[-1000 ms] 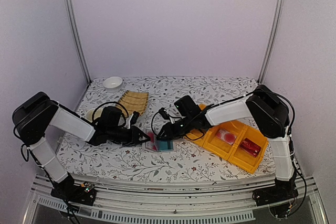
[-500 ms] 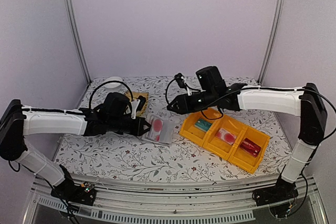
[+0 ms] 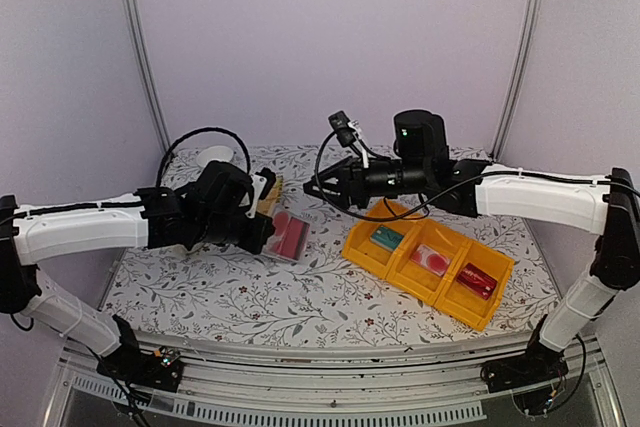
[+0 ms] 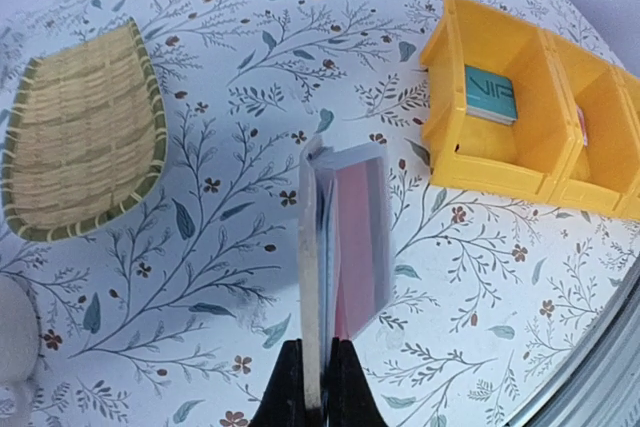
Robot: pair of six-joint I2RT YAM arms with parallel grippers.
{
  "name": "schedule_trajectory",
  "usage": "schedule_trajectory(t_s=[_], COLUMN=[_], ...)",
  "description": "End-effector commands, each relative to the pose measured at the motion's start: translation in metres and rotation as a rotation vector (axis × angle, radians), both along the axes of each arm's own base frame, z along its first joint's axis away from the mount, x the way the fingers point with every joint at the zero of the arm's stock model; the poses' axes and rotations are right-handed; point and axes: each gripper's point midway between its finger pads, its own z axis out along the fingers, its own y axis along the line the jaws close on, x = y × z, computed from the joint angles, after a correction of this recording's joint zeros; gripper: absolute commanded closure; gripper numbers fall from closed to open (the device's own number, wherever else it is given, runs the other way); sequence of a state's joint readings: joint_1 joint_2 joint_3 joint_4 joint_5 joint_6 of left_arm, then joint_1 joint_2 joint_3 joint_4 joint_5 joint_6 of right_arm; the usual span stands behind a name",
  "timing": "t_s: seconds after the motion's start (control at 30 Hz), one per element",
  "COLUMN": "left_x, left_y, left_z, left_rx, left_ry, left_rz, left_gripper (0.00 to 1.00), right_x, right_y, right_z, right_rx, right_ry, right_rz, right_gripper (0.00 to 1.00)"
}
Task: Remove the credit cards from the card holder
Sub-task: Pick up the card holder from the center of the board, then remove the credit card from the card slot.
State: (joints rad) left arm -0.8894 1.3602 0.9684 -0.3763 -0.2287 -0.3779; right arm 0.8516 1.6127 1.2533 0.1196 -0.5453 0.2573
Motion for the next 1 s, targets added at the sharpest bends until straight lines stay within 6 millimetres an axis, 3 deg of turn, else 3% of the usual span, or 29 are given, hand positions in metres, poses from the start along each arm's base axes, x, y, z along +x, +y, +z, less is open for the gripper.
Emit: schedule_trajectory(t_s=[0.0,0.07,0.13,0.23,0.3,0.73,0.93,0.97], left_x=[-0.004,-0.009,-0.018,-0.038,-0.048,-0.088,-0.094,-0.094], left_y=[-0.004,0.000,0.003,0.007,0.008,0.002,-0.006,-0.008], left_z=[0.017,0.028,0.049,0.079,0.087,0.131,0.136,0.136], left_rx=[-0.270,-0.388,-0.530,-0.701,-0.761,-1.004,-1.034,-1.034], left_ry=[0.031,-0.006,-0.064,-0.153,-0.179,-0.283,-0.278,-0.274], left_rz=[-0.016,-0.033,-0.082,-0.177,-0.218,-0.459,-0.529,-0.537], left_gripper=[1.00,1.00,1.00,1.00,1.00,1.00,1.00,1.00], right_x=[-0.014,-0.016,-0.025,-0.039,-0.045,-0.061,-0.078,-0.080], right_y=[0.024,0.026,0.024,0.021,0.021,0.027,0.029,0.032], right_z=[-0.029,-0.042,-0.043,-0.026,-0.019,-0.014,-0.016,-0.006], right_rx=[0.019,0.020,0.045,0.092,0.109,0.155,0.160,0.178], right_ry=[0.071,0.107,0.113,0.080,0.059,0.083,0.093,0.069], right_rz=[0.129,0.150,0.186,0.264,0.298,0.422,0.509,0.522], right_gripper=[0.55,0.55,0.55,0.55,0.55,0.69,0.71,0.72])
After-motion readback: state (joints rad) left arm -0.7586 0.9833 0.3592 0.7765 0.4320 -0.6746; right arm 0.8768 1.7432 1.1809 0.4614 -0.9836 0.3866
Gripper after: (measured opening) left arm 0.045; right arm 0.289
